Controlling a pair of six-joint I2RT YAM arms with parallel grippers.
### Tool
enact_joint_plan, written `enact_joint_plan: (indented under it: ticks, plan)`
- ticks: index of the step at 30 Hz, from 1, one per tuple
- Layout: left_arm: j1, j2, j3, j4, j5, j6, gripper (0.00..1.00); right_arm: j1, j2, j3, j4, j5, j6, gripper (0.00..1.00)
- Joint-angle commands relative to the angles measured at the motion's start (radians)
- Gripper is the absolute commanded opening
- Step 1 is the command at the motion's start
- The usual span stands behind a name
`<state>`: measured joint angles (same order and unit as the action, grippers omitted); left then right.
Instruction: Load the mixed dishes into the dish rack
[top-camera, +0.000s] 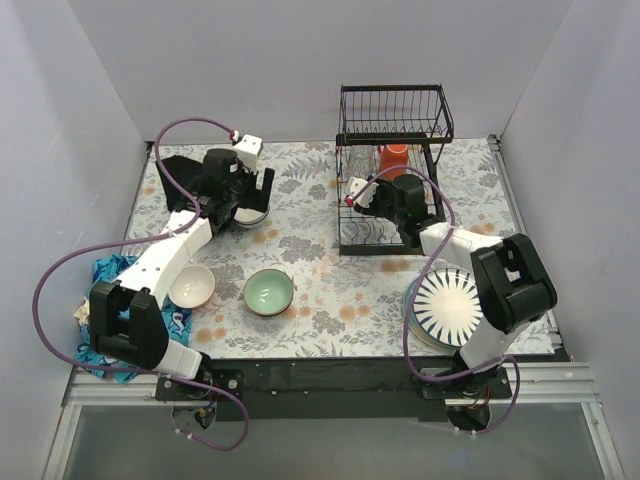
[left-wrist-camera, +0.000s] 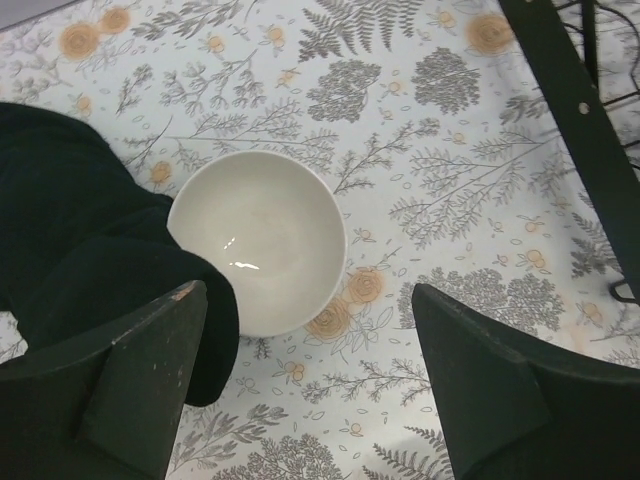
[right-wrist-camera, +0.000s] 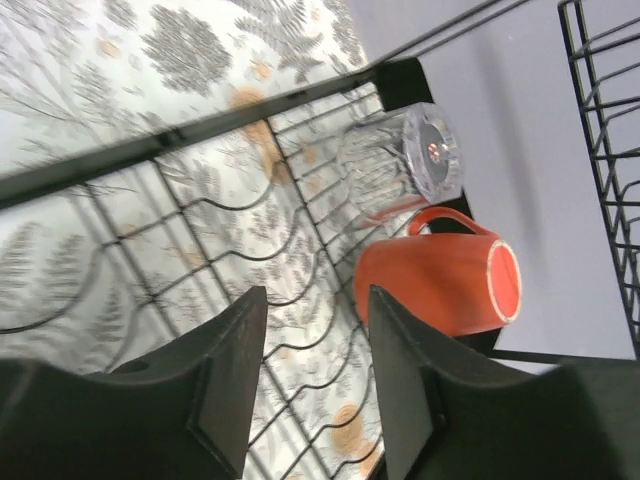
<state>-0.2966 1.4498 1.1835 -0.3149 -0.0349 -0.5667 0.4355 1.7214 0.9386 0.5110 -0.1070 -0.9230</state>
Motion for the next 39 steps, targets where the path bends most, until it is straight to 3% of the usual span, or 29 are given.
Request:
enact_joint_plan:
  ticks: [1, 3, 5, 6, 7, 9, 22, 28, 39]
  plan:
    - [0.001, -0.003, 0.082, -0.094, 0.108, 0.070, 0.81, 0.034, -0.115, 0.034, -0.239, -0.045, 0.137, 0.55]
    - [0.001, 0.062, 0.152, -0.114, 0.110, 0.099, 0.74, 0.035, -0.138, 0.105, -0.387, -0.066, 0.220, 0.56]
    - [0.002, 0.154, 0.244, -0.237, 0.112, 0.097, 0.65, 0.035, -0.146, 0.159, -0.487, -0.086, 0.269, 0.56]
    - [0.002, 0.203, 0.372, -0.298, 0.110, 0.084, 0.56, 0.035, -0.154, 0.195, -0.591, -0.106, 0.303, 0.57]
    - [0.001, 0.309, 0.428, -0.411, 0.101, 0.062, 0.54, 0.035, -0.160, 0.206, -0.618, -0.112, 0.318, 0.57]
    - [0.001, 0.386, 0.540, -0.479, 0.081, 0.003, 0.52, 0.035, -0.190, 0.203, -0.654, -0.117, 0.357, 0.57]
    - [-0.007, 0.553, 0.567, -0.457, 0.047, -0.051, 0.53, 0.039, -0.289, 0.100, -0.666, -0.076, 0.411, 0.57]
    - [-0.015, 0.583, 0.559, -0.460, -0.016, -0.048, 0.47, 0.039, -0.281, 0.106, -0.666, -0.074, 0.405, 0.57]
    - [-0.022, 0.566, 0.561, -0.463, -0.016, -0.044, 0.04, 0.039, -0.289, 0.095, -0.655, -0.071, 0.406, 0.56]
